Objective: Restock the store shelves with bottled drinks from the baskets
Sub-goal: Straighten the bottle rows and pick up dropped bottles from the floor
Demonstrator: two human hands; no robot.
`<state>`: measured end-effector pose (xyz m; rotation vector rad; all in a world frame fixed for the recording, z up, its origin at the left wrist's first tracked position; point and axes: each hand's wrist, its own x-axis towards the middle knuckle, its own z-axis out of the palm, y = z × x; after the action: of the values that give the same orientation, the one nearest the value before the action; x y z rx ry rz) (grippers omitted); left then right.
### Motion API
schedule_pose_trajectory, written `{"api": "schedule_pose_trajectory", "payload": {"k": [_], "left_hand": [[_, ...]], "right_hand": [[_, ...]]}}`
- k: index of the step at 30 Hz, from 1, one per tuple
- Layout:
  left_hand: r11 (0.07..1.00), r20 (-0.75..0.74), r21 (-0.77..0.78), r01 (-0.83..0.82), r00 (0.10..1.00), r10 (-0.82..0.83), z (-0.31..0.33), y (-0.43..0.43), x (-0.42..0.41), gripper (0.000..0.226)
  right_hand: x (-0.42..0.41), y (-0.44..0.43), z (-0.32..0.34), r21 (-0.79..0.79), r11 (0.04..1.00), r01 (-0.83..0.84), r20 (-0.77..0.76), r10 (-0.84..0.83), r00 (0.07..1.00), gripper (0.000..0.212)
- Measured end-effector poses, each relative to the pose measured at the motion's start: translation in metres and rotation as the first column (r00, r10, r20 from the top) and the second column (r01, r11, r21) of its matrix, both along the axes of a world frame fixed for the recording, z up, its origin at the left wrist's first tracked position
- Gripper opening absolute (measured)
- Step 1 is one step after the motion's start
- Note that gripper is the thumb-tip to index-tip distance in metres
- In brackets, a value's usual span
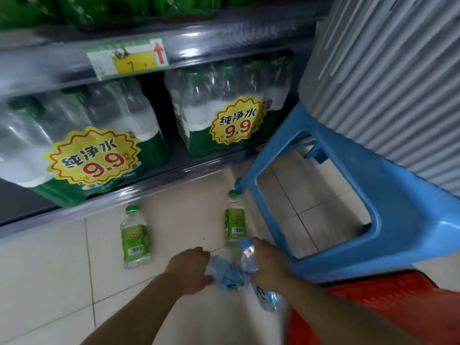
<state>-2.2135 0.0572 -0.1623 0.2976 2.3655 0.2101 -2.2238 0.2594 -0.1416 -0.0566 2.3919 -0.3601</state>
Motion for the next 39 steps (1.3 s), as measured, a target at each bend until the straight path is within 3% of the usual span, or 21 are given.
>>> {"api": "schedule_pose_trajectory", "payload": {"k": [4,10,21,27,32,39], "left_hand": [[0.999,-0.114,-0.041,-0.021,0.993,0.016,0.061,-0.006,0.006,0.05],[0.989,-0.243,0.014,-0.145,0.959,0.145,0.186,-0.021,0.02,0.043],[0.903,-0.347,0.231,-0.362,0.836,0.424,0.431,-0.054,0.033,0.043],[0.878,-0.403,0.325,-0.352,0.788,0.465,0.548,-0.071,0.029,0.042],[0.744,-0.358,0.516,-0.424,0.682,0.637,0.639,-0.087,0.019,0.039],[0.702,-0.45,0.593,-0.394,0.561,0.695,0.747,-0.096,0.002,0.035]], "right_hand": [[0.007,-0.02,0.057,-0.112,0.993,0.024,-0.062,-0.031,0.998,0.065],[0.013,-0.044,0.169,-0.249,0.966,0.064,-0.198,-0.115,0.973,0.062],[0.015,-0.077,0.4,-0.314,0.943,0.107,-0.148,-0.16,0.976,0.06],[0.008,-0.088,0.518,-0.459,0.885,0.08,-0.184,-0.183,0.966,0.049],[-0.002,-0.102,0.612,-0.578,0.815,0.042,-0.223,-0.207,0.953,0.056],[-0.024,-0.109,0.72,-0.599,0.798,-0.064,-0.327,-0.17,0.93,0.055]]}}
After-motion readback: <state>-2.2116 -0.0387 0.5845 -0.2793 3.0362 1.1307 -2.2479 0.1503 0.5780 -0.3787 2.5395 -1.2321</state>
